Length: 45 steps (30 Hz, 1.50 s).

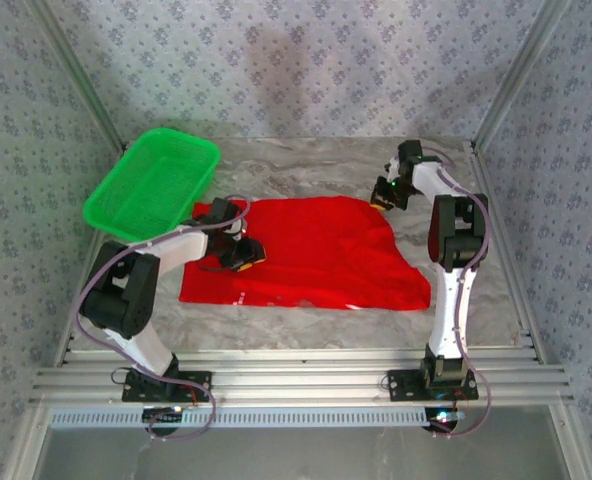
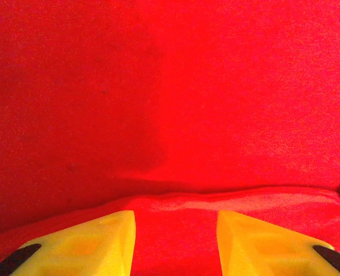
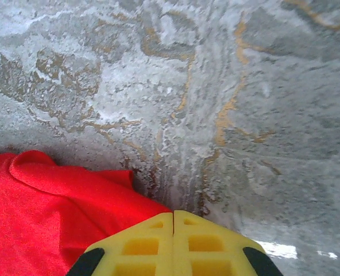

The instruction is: Fold and stack the t-shirts

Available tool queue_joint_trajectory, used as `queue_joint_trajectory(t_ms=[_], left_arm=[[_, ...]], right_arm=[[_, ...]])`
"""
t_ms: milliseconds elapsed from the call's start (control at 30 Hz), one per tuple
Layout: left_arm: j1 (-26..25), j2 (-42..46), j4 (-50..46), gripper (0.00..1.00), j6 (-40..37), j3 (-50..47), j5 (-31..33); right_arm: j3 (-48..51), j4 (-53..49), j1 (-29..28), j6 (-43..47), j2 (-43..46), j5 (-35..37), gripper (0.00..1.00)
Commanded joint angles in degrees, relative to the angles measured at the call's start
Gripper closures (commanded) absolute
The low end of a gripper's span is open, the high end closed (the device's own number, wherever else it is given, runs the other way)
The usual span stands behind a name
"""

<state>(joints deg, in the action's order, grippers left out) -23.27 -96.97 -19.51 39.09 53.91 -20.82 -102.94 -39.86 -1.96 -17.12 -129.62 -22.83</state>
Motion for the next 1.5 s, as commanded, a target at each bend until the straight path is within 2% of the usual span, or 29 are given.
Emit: queue_joint_trajectory(t_ms=[0,267,533,800,967,1100,1200,1300,1367,1467], left_arm=[[0.3,-2.0,-2.6,0.6,0.8,-1.9,2.2],[0.7,-3.8,-2.7,0.6,1.7,-3.9,2.8],[0.7,-5.4,-1.4,0.6,1.7,-3.7,1.7],[0.6,-6.7,-1.7,0.6,0.9,-2.8,1.3],[0.6,-6.7,-1.8,0.6,0.7,-2.3,1.2],[0.6,-7.4,-1.7,0.6,0.6,-1.8,0.8],[0.4,-8.0,-1.7,0.6,0.5,-1.4,0.6],[0.2,-8.2,-1.6,0.6,0.5,-1.3,0.5],[0.1,-8.1,-1.6,0.6,0.5,-1.3,0.5],[-0.1,-8.1,-1.5,0.6,0.6,-1.3,0.4]], right_arm=[[0.2,1.5,0.6,1.4,5.4,5.5,0.99],[3.1,3.6,-0.4,5.8,12.2,17.8,1.0],[8.2,5.1,-5.7,10.6,15.7,19.5,1.0],[2.3,0.1,-13.5,18.7,11.7,24.3,0.98],[2.4,-3.8,-18.4,17.5,10.3,26.0,0.97],[4.8,-5.8,-20.1,17.6,9.8,21.2,0.83],[5.4,-6.0,-17.8,15.8,11.2,17.6,0.6],[8.6,-3.6,-12.8,11.8,16.6,13.2,0.41],[10.2,-2.8,-9.0,9.3,19.4,10.3,0.35],[10.8,-4.1,-3.2,6.8,20.6,6.4,0.34]])
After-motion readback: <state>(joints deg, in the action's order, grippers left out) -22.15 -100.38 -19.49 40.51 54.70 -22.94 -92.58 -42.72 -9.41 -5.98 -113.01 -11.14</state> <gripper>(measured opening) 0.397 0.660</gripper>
